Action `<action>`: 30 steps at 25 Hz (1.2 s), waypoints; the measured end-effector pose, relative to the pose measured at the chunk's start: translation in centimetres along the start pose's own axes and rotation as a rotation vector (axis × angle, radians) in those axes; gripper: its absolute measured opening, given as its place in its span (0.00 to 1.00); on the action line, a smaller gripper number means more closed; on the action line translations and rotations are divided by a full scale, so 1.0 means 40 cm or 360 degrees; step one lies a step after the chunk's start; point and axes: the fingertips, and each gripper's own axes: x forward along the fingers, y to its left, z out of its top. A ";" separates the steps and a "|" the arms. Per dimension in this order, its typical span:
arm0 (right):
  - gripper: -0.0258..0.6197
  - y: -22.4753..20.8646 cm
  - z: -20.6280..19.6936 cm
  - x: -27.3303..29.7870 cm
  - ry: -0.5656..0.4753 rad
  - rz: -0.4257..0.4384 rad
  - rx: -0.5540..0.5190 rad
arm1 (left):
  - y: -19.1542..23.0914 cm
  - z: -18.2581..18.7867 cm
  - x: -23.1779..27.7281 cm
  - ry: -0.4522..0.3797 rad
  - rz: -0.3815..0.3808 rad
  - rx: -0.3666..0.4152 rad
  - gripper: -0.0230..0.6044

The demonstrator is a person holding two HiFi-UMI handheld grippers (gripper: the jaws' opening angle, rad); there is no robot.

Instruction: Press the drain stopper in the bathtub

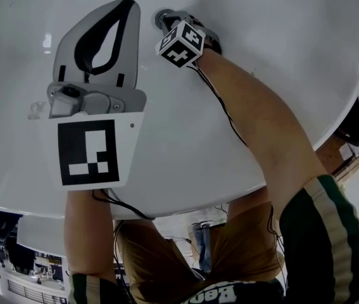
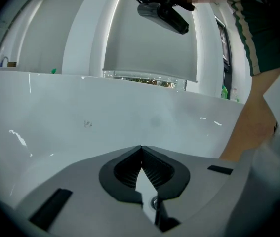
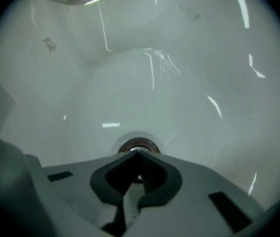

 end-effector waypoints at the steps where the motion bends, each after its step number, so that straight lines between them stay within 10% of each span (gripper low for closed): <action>1: 0.05 -0.002 0.001 0.000 -0.0004 0.0006 0.0005 | 0.001 0.004 0.000 -0.0015 0.0001 -0.0003 0.05; 30: 0.05 -0.007 0.038 -0.110 -0.0068 -0.0019 -0.0075 | -0.030 -0.045 -0.009 0.0072 -0.0055 0.0014 0.05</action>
